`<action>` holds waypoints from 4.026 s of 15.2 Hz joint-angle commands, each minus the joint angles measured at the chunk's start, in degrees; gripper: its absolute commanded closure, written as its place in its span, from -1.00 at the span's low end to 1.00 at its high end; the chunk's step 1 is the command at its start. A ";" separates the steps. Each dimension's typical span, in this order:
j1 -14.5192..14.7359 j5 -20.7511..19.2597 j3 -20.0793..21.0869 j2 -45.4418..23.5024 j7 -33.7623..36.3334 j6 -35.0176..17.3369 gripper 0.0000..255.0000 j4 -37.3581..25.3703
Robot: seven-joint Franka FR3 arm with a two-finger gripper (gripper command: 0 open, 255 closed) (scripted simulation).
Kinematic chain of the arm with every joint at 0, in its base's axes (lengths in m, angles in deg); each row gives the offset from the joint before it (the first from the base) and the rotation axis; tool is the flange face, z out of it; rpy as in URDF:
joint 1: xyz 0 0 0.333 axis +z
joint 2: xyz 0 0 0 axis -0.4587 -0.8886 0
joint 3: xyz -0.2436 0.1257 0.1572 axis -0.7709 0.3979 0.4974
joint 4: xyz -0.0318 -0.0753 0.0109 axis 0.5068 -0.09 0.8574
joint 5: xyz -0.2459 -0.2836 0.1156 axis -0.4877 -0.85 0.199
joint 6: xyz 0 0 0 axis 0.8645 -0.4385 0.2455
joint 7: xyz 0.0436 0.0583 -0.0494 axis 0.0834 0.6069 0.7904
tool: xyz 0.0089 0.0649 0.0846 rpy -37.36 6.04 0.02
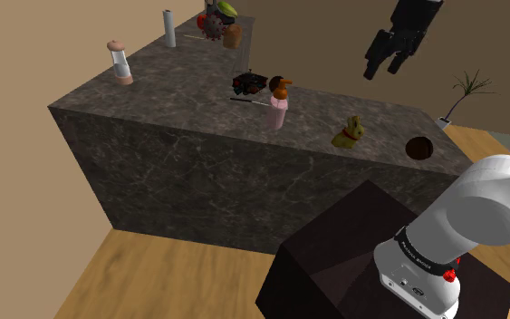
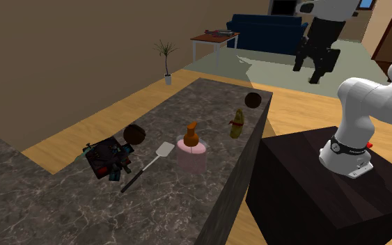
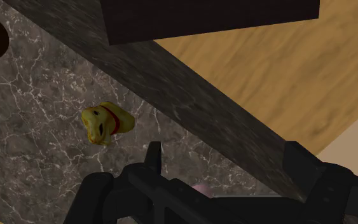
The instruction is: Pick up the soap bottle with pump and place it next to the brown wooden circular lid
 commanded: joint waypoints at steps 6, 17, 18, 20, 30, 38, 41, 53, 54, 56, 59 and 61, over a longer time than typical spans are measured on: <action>-0.49 0.75 -0.36 -9.60 2.21 -8.12 -1.00 -0.94; -1.27 2.98 -1.47 -33.16 5.76 -21.68 -1.00 -9.82; -1.32 3.26 -1.58 -35.37 5.99 -22.55 -1.00 -11.07; -1.45 3.86 -1.81 -39.83 6.39 -24.09 -1.00 -13.79; -2.68 7.59 -2.53 -62.50 7.85 -27.61 -1.00 -31.91; -2.78 8.02 -2.39 -65.96 7.71 -32.52 -1.00 -30.41; -2.78 8.02 -2.39 -65.95 7.71 -32.52 -1.00 -30.41; -2.81 8.03 -2.40 -65.93 7.67 -32.54 1.00 -30.36; -2.82 8.03 -2.40 -65.94 7.66 -32.51 1.00 -30.40; -2.78 8.02 -2.39 -65.96 7.71 -32.52 1.00 -30.41; -2.76 7.89 -2.43 -64.89 7.82 -30.58 1.00 -31.28; -2.74 7.81 -2.46 -64.20 7.89 -29.28 1.00 -31.91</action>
